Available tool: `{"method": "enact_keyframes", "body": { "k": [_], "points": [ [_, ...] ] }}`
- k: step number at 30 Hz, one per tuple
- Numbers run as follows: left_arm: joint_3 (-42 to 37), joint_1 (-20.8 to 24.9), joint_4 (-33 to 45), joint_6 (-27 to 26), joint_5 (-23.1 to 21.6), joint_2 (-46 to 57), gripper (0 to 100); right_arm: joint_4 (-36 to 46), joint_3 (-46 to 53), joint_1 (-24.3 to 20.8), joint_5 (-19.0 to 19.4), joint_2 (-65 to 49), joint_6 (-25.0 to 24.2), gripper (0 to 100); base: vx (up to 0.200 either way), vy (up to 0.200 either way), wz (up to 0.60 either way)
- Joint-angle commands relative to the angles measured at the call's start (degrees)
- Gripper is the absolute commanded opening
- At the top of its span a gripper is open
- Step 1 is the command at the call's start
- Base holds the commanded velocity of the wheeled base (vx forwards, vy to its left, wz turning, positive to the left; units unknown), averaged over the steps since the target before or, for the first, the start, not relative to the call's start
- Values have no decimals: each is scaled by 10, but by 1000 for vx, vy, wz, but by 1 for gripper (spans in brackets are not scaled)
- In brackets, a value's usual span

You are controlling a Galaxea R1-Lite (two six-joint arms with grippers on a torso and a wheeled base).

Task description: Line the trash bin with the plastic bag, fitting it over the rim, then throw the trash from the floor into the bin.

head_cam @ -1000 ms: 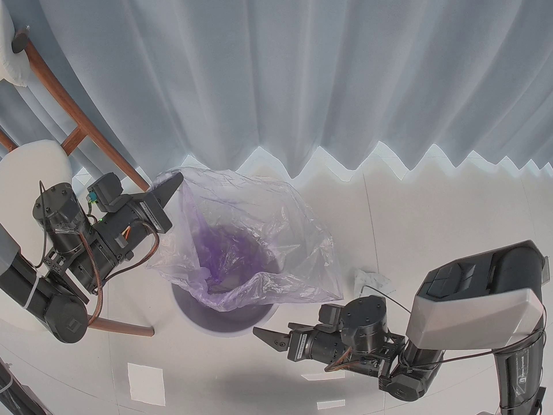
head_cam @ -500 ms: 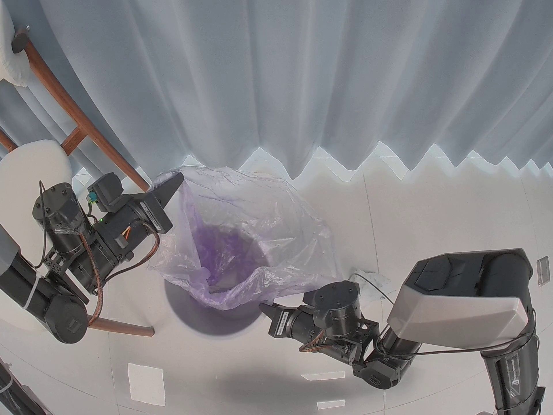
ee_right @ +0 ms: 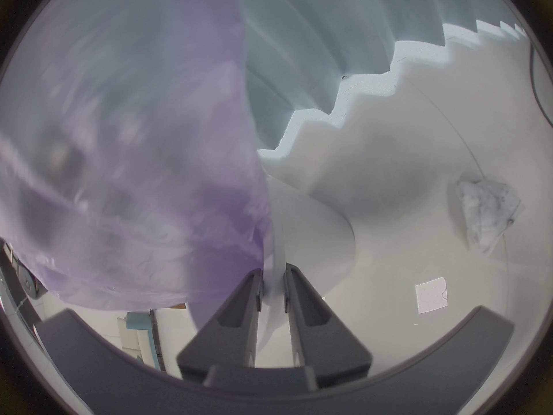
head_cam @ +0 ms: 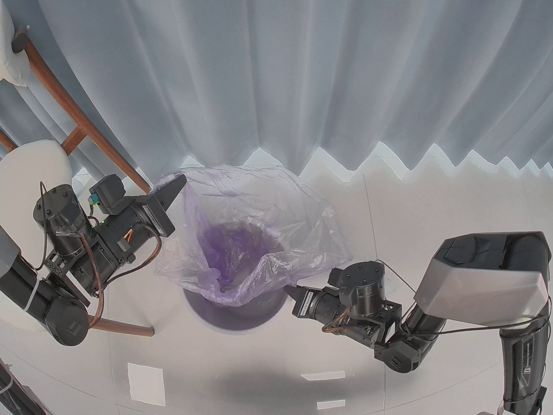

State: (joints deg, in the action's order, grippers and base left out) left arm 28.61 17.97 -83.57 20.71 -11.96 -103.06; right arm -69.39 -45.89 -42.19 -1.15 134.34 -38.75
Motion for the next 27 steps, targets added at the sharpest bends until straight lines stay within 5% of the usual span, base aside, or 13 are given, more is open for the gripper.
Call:
{"method": "enact_keyframes", "body": {
  "k": [1,10,23,24,27],
  "points": [
    [-11,25,-1,0,-1,-2,0,1,23,33,3,-30,1,0,0,0,0],
    [-61,107,-42,1,0,-43,0,-37,106,91,24,-39,-1,0,0,0,0],
    [-64,123,-49,0,5,-64,0,-56,169,142,71,-97,-1,0,0,0,0],
    [-65,123,-49,-1,5,-65,0,-56,172,138,71,-94,0,100,0,0,0],
    [-66,122,-49,-1,5,-78,0,-66,183,135,71,-81,0,100,0,0,0]
  ]
}}
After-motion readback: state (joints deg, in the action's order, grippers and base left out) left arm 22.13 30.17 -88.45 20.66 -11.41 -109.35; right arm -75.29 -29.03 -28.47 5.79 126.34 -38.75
